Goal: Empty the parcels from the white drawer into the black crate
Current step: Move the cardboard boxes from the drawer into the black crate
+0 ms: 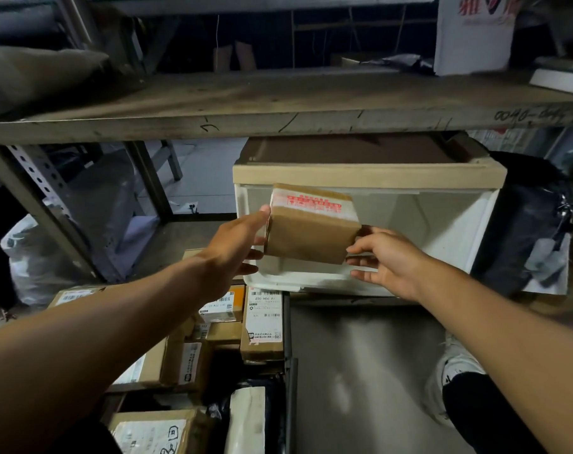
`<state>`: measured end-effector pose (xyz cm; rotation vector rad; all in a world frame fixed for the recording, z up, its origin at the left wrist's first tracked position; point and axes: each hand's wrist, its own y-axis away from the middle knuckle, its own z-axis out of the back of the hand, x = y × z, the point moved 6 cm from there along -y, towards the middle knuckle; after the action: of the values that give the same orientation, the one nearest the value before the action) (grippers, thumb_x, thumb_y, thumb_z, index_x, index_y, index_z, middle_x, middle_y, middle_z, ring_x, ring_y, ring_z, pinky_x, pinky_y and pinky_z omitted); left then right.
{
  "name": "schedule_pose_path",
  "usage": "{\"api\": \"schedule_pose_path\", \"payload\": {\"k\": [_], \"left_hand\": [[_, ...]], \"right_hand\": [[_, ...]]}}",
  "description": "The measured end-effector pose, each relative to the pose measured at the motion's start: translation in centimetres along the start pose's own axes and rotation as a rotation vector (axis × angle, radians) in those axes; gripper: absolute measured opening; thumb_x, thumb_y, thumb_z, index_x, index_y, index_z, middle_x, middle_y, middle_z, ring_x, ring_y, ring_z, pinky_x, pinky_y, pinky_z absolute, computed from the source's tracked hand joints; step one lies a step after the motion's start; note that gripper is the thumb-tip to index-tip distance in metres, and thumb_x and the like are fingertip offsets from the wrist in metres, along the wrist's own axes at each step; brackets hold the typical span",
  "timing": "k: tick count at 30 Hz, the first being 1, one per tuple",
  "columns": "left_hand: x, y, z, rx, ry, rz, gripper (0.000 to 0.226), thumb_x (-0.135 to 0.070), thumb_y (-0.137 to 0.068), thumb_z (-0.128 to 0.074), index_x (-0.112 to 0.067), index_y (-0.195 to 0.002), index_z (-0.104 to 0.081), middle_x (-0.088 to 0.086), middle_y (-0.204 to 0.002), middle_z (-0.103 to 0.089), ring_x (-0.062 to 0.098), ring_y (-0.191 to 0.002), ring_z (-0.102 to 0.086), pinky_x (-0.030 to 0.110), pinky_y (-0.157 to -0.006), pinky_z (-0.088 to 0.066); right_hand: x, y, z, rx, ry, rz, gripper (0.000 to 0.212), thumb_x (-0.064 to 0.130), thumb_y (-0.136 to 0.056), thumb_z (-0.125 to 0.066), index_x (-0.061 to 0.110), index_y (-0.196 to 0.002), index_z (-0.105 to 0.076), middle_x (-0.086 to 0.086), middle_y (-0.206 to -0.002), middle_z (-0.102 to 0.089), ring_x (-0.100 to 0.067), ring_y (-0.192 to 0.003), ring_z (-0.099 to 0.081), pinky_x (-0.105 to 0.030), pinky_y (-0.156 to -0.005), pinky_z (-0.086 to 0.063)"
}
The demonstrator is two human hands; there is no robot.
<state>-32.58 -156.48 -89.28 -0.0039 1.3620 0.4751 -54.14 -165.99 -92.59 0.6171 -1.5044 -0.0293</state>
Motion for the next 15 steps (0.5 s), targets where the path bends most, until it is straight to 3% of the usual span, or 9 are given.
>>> {"api": "schedule_pose_path", "payload": {"k": [3, 5, 7, 11, 15], "left_hand": [[0.1, -0.1, -0.1, -0.020, -0.024, 0.005, 0.064, -0.064, -0.096, -0.041, -0.023, -0.144, -0.048, 0.009, -0.123, -0.059, 0.022, -0.108, -0.056, 0.035, -0.081, -0.046], [0.2, -0.1, -0.3, -0.029, -0.023, -0.003, 0.058, -0.062, -0.096, -0.044, -0.023, -0.139, -0.051, 0.007, -0.122, -0.058, 0.022, -0.109, -0.056, 0.036, -0.085, -0.046], [0.3, -0.1, -0.3, -0.041, -0.004, -0.033, 0.043, -0.057, -0.097, -0.048, -0.022, -0.121, -0.058, 0.005, -0.126, -0.058, 0.024, -0.114, -0.056, 0.038, -0.089, -0.047], [-0.1, -0.1, -0.3, -0.084, 0.072, -0.083, 0.039, -0.046, -0.096, -0.057, -0.010, -0.113, -0.061, 0.010, -0.122, -0.064, 0.028, -0.115, -0.061, 0.043, -0.097, -0.051], [-0.6, 0.2, -0.1, -0.106, 0.104, -0.122, 0.034, -0.046, -0.099, -0.052, -0.016, -0.110, -0.062, 0.006, -0.115, -0.065, 0.027, -0.106, -0.065, 0.044, -0.092, -0.054]], "right_hand": [[-0.1, -0.2, 0.2, -0.003, 0.015, 0.019, 0.020, 0.012, -0.088, -0.074, 0.015, -0.107, -0.067, -0.005, -0.113, -0.069, -0.023, -0.110, -0.064, -0.036, -0.080, -0.056], [0.0, -0.1, 0.3, 0.003, 0.013, 0.031, 0.048, 0.026, -0.083, -0.080, 0.015, -0.127, -0.063, -0.004, -0.127, -0.065, -0.023, -0.120, -0.060, -0.039, -0.089, -0.057], [0.3, -0.1, 0.3, 0.004, -0.012, 0.052, 0.071, 0.038, -0.076, -0.084, 0.011, -0.136, -0.058, -0.006, -0.132, -0.063, -0.024, -0.123, -0.059, -0.042, -0.096, -0.055], [0.9, 0.1, 0.3, -0.067, -0.009, 0.139, 0.042, 0.039, -0.084, -0.078, 0.007, -0.109, -0.067, -0.010, -0.115, -0.072, -0.023, -0.107, -0.069, -0.042, -0.097, -0.054], [1.0, 0.2, -0.1, -0.061, -0.025, 0.131, 0.037, 0.046, -0.089, -0.072, 0.014, -0.107, -0.067, -0.009, -0.113, -0.073, -0.022, -0.105, -0.070, -0.039, -0.086, -0.060]]}}
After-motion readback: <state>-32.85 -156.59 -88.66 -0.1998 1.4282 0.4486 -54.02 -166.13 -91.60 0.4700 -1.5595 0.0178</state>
